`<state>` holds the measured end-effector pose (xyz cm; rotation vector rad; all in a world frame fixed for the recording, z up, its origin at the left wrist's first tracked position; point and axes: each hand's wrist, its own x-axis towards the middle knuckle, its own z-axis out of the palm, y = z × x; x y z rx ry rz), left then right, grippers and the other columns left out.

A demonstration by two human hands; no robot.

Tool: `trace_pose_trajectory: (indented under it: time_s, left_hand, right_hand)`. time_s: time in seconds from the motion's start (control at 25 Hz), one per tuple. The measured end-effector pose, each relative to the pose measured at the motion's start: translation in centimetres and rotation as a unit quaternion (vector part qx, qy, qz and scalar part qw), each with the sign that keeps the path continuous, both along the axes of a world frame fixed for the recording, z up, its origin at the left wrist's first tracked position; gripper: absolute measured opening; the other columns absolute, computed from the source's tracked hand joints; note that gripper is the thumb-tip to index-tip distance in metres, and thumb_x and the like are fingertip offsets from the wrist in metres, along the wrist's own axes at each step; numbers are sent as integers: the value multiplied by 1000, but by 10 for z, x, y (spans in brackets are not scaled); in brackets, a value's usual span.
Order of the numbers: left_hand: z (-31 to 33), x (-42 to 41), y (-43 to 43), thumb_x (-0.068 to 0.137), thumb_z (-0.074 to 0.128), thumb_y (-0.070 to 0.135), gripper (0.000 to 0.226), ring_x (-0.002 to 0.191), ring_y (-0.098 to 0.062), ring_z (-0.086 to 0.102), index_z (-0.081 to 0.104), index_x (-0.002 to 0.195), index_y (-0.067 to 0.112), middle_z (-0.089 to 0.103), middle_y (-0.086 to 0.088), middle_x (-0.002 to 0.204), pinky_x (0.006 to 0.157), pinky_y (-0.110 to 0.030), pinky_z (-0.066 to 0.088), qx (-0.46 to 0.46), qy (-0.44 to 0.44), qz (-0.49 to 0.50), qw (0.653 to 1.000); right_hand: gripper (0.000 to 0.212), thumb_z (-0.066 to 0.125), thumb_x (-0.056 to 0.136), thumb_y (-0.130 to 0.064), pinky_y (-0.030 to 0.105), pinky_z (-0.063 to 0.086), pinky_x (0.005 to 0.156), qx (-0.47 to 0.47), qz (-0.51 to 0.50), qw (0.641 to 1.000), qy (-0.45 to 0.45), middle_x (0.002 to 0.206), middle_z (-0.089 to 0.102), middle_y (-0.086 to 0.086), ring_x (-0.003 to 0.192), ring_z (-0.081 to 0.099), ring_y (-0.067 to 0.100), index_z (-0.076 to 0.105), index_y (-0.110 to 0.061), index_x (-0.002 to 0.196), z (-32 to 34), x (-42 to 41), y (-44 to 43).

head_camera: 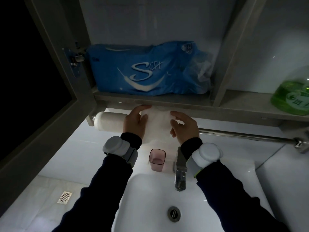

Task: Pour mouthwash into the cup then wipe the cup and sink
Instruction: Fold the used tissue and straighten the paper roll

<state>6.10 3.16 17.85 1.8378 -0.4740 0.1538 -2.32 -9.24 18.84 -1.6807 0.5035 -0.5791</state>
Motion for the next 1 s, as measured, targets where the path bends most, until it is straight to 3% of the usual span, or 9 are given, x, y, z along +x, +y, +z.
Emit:
trace_pose_trajectory:
  time_s: [0.08,0.12,0.24,0.4,0.52,0.6,0.72,0.8,1.0]
  left_hand:
    - [2,0,1,79,50,1,35,57,-8,46,65,105,19,53,-3,69,60,-16,37,45,-28,-4,999]
    - [1,1,2,80,48,0,36,73,-10,56,64,108,16,62,-5,83,72,-17,41,82,-51,-3,995]
    - [-2,3,4,81,45,-2,35,109,-32,54,66,105,13,62,-13,116,95,-31,36,210,-96,23,973]
    - [-2,-3,3,84,48,1,30,111,-33,43,71,93,17,50,-10,123,93,-35,30,279,-103,95,950]
    - [-2,-6,5,86,47,5,29,113,-32,37,70,94,21,45,-6,128,94,-33,25,298,-99,104,944]
    - [-1,-8,6,87,46,7,30,114,-30,35,69,98,22,45,-2,128,91,-33,25,315,-89,96,940]
    - [5,-13,9,89,44,11,29,116,-30,34,64,106,23,49,1,127,89,-36,27,331,-65,82,938]
    - [11,-19,11,89,44,15,29,119,-30,33,59,113,22,49,0,129,92,-38,28,330,-49,69,940]
    - [25,-30,17,88,45,12,26,116,-33,40,63,106,18,56,-6,124,97,-37,32,272,-41,39,961]
  right_hand:
    - [27,50,85,-4,10,41,37,-26,-5,1000,10,106,59,8,33,51,1,61,-14,108,1,-1,-1]
    - [26,50,85,-6,9,40,37,-41,-8,999,18,109,61,8,34,52,3,62,-15,107,0,-1,-2]
    - [20,51,85,-12,8,41,37,-81,-12,994,68,106,65,13,33,52,3,66,-16,98,-5,1,-2]
    - [18,51,82,-9,12,40,33,-103,-1,991,81,102,63,17,34,53,6,69,-11,85,-8,0,0]
    - [20,48,82,-6,29,52,45,-137,13,986,94,92,65,22,44,58,19,68,-4,78,-5,-3,0]
    - [19,48,83,-6,34,53,48,-124,10,988,96,98,65,19,43,57,17,67,-4,79,-2,-5,1]
    - [17,49,84,-8,34,53,47,-67,4,993,92,114,59,13,37,56,12,64,-10,93,2,-8,6]
    - [19,49,84,-9,23,50,40,-57,7,995,80,119,58,11,35,55,8,61,-13,98,3,-14,8]
    - [23,46,84,-6,23,51,52,-54,18,993,103,100,68,16,48,58,15,66,-11,94,18,-32,9]
